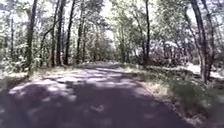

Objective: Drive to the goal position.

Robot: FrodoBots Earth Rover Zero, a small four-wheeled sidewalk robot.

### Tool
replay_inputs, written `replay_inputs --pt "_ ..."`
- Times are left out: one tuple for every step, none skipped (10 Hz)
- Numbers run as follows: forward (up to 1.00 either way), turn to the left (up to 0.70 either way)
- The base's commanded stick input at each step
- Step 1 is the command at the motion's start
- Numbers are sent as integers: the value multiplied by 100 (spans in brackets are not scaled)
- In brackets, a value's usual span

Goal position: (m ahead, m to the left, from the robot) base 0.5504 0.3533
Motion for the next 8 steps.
replay_inputs --pt "45 0" --pt "45 0" --pt "45 0" --pt "45 0" --pt "45 0" --pt "45 0" --pt "45 0" --pt "45 0"
